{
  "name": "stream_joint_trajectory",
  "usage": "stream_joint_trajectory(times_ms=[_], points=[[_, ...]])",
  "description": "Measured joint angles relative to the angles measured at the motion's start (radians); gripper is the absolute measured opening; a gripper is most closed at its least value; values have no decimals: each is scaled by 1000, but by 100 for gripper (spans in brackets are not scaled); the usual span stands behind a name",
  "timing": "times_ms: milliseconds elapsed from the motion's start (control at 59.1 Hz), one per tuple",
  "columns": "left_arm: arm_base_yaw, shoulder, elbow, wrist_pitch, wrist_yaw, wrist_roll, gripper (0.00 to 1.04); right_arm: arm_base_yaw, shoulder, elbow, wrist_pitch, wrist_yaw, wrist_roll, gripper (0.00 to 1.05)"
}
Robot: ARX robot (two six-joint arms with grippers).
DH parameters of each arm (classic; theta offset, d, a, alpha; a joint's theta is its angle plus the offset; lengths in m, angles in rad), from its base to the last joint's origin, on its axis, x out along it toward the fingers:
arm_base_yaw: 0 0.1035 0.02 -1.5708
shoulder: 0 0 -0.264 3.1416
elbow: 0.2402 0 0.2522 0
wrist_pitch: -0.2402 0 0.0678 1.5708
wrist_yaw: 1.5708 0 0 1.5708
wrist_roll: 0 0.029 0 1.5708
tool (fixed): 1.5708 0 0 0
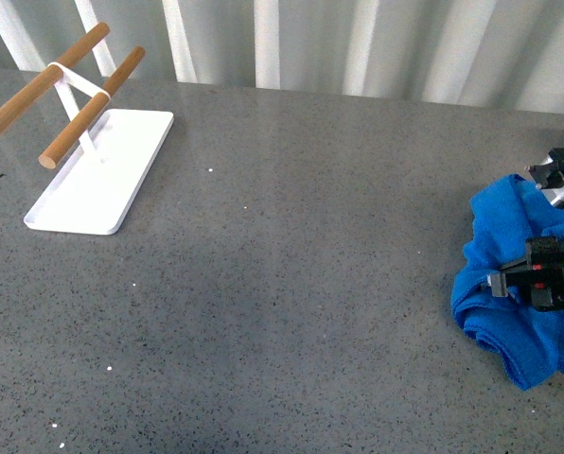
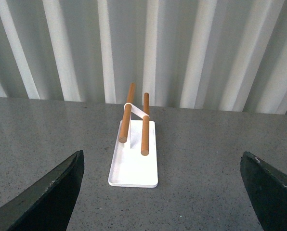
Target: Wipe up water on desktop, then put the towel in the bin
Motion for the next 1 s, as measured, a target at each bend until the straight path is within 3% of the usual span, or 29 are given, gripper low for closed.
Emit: stream_joint_trajectory(times_ms=[304, 541, 778, 997], points=[[0, 0, 0, 0, 0, 0, 98, -5, 74, 170, -98, 52, -55, 5], [0, 0, 0, 0, 0, 0, 98, 57, 191, 417, -184, 96, -64, 5], [0, 0, 0, 0, 0, 0, 98, 176, 306, 650, -243, 84, -59, 5], [0, 0, 0, 0, 0, 0, 98, 336, 323, 694, -264, 5, -20, 5]])
